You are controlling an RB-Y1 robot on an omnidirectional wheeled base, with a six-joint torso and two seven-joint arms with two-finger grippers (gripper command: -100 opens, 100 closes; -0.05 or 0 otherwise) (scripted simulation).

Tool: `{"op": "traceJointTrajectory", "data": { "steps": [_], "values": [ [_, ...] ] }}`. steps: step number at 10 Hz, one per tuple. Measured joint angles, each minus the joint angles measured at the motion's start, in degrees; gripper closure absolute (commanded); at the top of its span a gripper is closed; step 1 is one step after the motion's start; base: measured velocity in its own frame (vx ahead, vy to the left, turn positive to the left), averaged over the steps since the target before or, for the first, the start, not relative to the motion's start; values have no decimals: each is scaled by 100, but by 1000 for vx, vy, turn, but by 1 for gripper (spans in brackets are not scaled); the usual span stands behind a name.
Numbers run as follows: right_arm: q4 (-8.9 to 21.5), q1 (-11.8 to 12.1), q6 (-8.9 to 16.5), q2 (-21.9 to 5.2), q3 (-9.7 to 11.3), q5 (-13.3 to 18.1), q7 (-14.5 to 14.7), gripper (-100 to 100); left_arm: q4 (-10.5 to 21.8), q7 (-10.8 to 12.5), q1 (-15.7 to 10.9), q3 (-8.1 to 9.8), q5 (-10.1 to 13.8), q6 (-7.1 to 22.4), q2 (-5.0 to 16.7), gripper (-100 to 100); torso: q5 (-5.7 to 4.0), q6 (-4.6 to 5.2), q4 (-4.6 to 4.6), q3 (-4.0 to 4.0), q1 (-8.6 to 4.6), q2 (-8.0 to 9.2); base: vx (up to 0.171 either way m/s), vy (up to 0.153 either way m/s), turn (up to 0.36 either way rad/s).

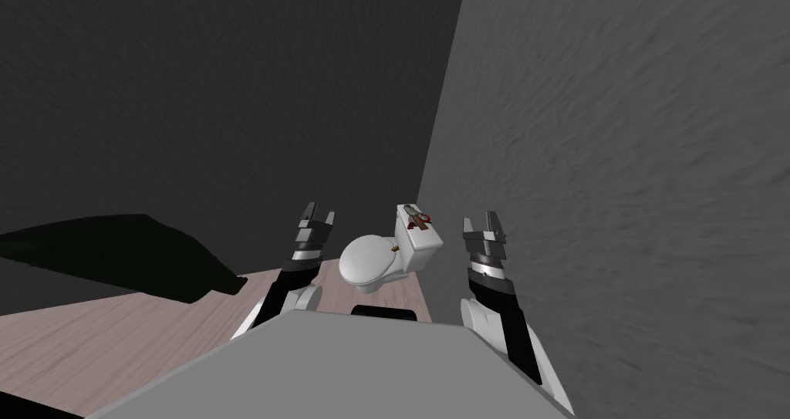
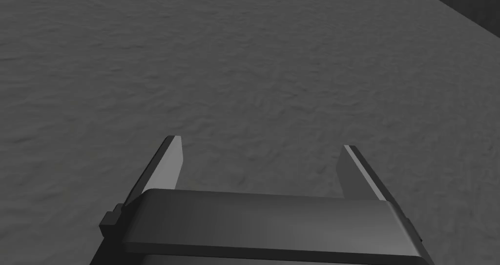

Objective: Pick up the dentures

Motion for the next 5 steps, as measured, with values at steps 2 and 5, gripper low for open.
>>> {"op": "traceJointTrajectory", "data": {
  "steps": [2,5],
  "values": [
    [80,-15,115,-340,-6,108,132,-100,0,0,0,0,0,0,0,0,2,-1,1,4,11,7,-29,43,73],
    [148,53,347,-845,57,383,449,-100,0,0,-1,-1,0,0,-1,0,5,0,4,11,23,18,-42,57,62]
  ]
}}
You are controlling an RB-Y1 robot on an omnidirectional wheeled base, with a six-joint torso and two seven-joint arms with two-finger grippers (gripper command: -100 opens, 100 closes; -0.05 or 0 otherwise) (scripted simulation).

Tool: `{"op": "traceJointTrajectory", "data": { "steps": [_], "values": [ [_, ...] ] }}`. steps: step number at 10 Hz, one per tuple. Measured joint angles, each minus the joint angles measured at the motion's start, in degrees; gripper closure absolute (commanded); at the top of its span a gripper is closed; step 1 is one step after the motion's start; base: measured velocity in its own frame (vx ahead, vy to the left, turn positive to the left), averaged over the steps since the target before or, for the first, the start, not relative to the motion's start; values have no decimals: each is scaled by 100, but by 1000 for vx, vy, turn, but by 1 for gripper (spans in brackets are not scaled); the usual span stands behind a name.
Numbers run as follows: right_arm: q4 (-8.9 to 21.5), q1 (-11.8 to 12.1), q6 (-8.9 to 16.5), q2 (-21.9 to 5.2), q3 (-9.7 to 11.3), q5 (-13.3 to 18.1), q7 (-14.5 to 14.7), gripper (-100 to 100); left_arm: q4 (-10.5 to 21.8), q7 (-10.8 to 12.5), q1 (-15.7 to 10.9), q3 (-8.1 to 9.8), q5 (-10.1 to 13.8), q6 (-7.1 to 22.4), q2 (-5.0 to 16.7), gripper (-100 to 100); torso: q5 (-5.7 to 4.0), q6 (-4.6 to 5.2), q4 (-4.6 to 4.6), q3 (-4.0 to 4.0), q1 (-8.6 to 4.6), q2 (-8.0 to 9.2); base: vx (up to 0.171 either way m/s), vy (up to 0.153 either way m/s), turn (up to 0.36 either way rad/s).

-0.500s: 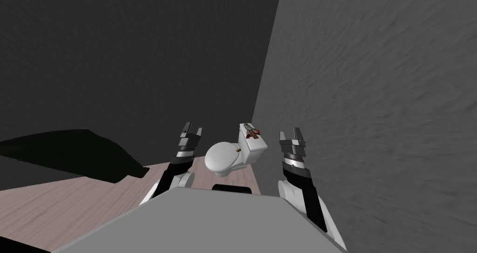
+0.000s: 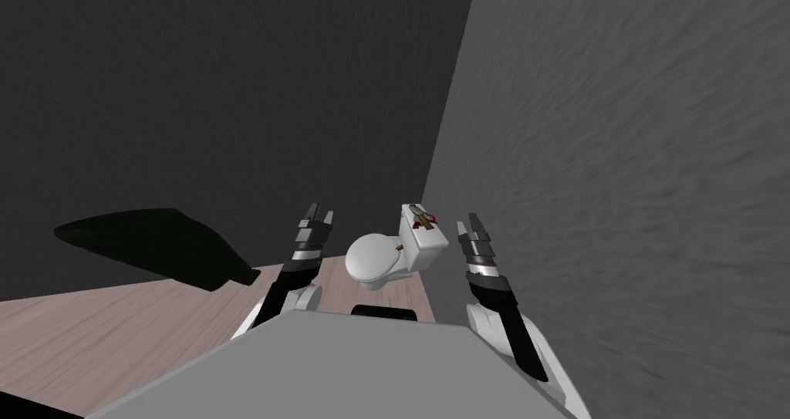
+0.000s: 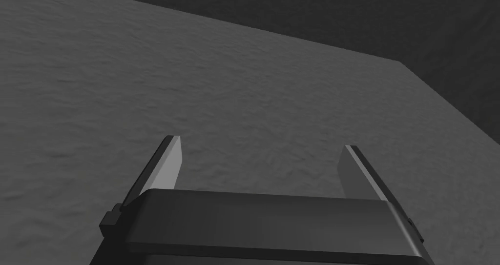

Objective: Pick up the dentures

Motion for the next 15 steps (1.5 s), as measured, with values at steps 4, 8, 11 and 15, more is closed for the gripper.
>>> {"op": "traceJointTrajectory", "data": {
  "steps": [4,8,11,15],
  "values": [
    [133,-12,296,-603,2,289,331,-100,0,0,1,0,0,0,0,0,-1,2,-1,-3,-4,-6,-31,55,75],
    [226,42,518,-1166,26,584,652,-100,0,0,1,0,0,0,0,0,0,1,-1,-3,-4,-7,-28,54,65],
    [301,55,769,-1630,34,830,919,-100,0,0,0,0,0,0,0,0,-1,0,-1,-4,-3,-7,-26,54,61],
    [374,132,1069,-2225,76,1150,1295,-100,0,0,0,0,0,0,0,0,1,0,-2,-5,3,-8,-24,60,78]
  ]
}}
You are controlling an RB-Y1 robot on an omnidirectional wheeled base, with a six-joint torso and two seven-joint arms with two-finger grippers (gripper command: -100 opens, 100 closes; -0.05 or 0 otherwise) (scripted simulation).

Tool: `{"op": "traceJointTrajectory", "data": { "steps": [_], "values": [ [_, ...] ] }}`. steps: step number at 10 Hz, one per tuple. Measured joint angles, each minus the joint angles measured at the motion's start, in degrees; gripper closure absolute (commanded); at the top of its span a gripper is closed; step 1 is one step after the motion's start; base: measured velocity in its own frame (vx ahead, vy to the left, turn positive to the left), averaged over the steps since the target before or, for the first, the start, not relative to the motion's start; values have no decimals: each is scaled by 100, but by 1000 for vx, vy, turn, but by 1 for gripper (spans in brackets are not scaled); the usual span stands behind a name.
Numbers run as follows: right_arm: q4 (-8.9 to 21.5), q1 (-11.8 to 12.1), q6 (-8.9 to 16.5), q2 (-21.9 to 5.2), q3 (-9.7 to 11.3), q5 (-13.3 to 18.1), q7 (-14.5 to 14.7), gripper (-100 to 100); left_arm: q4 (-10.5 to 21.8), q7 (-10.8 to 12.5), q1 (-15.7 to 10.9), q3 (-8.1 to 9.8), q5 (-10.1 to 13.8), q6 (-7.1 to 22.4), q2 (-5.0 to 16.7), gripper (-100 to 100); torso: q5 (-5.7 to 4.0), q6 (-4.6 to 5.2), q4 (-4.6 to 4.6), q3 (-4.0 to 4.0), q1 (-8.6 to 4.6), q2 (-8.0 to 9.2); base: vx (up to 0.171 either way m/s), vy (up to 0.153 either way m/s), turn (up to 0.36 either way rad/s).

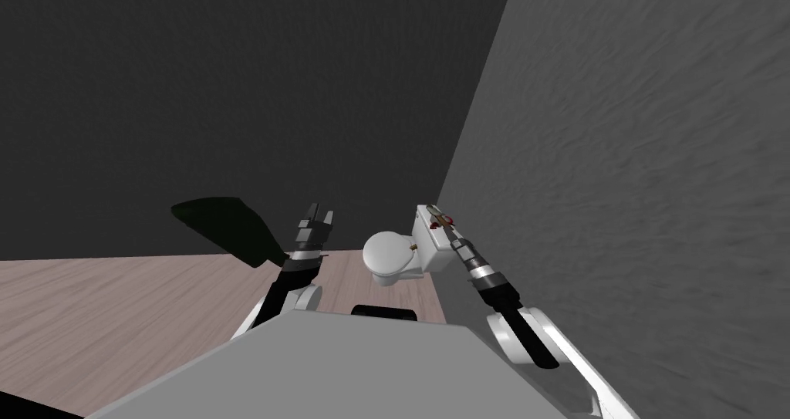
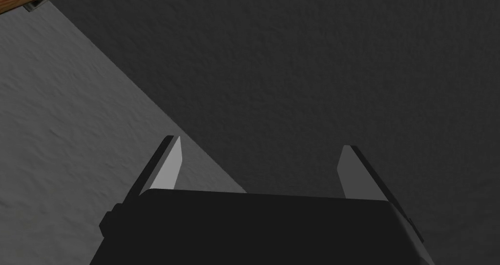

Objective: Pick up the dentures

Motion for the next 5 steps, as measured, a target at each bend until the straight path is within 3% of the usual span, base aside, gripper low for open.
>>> {"op": "traceJointTrajectory", "data": {
  "steps": [5],
  "values": [
    [178,-1,407,-808,64,340,469,-100,0,0,1,1,0,0,0,0,-2,2,-1,-2,-13,-4,-14,49,90]
  ]
}}
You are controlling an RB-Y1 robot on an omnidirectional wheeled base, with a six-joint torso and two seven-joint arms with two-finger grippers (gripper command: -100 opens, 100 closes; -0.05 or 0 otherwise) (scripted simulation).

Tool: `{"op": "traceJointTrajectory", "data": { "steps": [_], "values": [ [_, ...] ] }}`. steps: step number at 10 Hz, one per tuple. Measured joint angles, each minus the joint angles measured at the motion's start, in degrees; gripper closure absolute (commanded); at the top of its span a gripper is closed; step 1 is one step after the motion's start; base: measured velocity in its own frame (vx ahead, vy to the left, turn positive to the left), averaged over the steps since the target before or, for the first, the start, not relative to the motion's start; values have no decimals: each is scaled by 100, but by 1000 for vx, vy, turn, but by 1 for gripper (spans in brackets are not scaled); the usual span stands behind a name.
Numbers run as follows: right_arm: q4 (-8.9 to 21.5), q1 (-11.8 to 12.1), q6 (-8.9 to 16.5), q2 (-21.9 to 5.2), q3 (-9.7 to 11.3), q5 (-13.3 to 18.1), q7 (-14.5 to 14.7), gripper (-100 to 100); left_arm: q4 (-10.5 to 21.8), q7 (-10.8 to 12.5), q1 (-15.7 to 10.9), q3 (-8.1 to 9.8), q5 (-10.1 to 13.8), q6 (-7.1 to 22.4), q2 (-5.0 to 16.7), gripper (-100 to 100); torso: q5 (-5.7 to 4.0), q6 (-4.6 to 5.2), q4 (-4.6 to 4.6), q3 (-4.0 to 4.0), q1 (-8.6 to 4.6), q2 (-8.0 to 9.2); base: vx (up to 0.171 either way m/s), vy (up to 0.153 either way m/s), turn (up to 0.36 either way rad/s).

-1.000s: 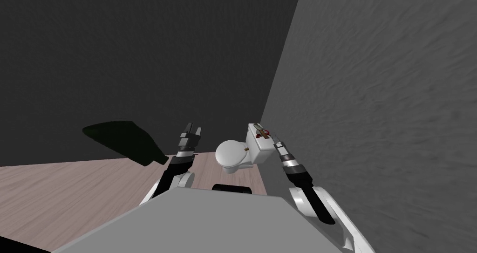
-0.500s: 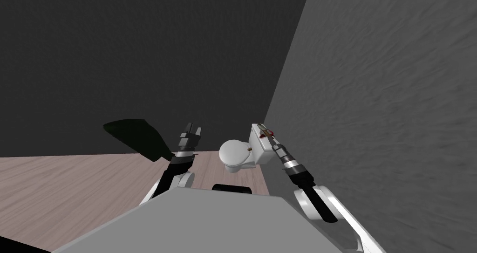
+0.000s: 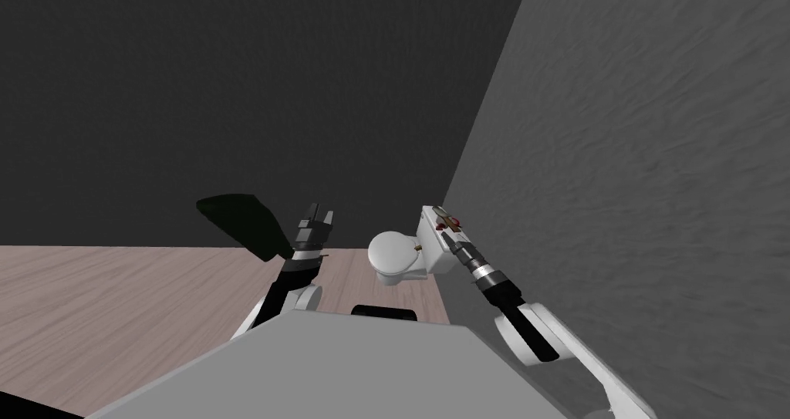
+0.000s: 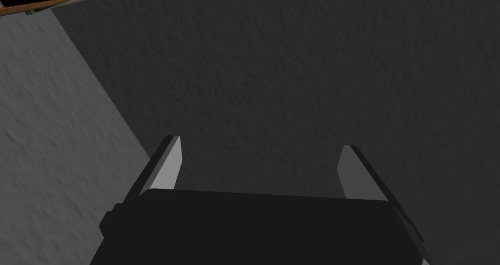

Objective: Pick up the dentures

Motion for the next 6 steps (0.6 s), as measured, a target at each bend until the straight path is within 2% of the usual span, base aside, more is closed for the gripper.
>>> {"op": "traceJointTrajectory", "data": {
  "steps": [6],
  "values": [
    [284,99,378,-982,76,379,643,-100,0,0,0,0,0,0,0,0,-1,0,0,-2,-5,-3,-7,40,96]
  ]
}}
